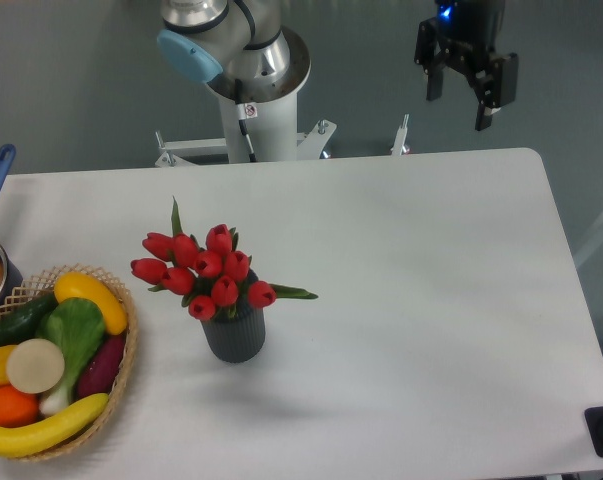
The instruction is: Pick up the flowers from the vase
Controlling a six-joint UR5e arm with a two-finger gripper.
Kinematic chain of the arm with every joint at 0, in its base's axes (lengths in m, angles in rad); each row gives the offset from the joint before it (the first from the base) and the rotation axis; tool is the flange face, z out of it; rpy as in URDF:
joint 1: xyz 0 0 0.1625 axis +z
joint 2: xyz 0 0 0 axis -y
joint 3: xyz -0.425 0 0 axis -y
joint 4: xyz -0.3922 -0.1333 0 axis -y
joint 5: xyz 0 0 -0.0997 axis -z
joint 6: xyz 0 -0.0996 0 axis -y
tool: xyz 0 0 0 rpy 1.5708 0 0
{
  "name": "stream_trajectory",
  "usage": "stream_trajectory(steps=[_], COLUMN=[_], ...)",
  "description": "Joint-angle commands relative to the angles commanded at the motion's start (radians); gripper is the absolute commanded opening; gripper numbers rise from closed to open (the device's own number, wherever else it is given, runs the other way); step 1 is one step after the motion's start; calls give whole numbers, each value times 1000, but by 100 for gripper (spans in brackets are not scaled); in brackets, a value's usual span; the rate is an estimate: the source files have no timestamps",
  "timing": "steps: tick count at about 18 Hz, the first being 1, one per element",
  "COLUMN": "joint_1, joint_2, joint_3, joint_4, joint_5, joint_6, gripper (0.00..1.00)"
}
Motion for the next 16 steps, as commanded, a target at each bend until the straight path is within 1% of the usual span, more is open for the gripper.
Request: stream_trajectory(steps=[6,7,9,10,11,13,15,16], joint_1=[-3,-3,0,0,2,-5,-9,-30], joint_2=[2,2,3,9,17,38,35,28], joint_3=[-3,-8,-32,-47,-69,-115,-149,-166], joint_4=[2,0,2,12,32,102,178,225], joint_5=[-2,-17,-108,-151,-179,-198,-209,-236], joint_6=[-9,-38,-131,-187,-240,-360,-498,-550], gripper=[100,100,100,100,100,100,100,100])
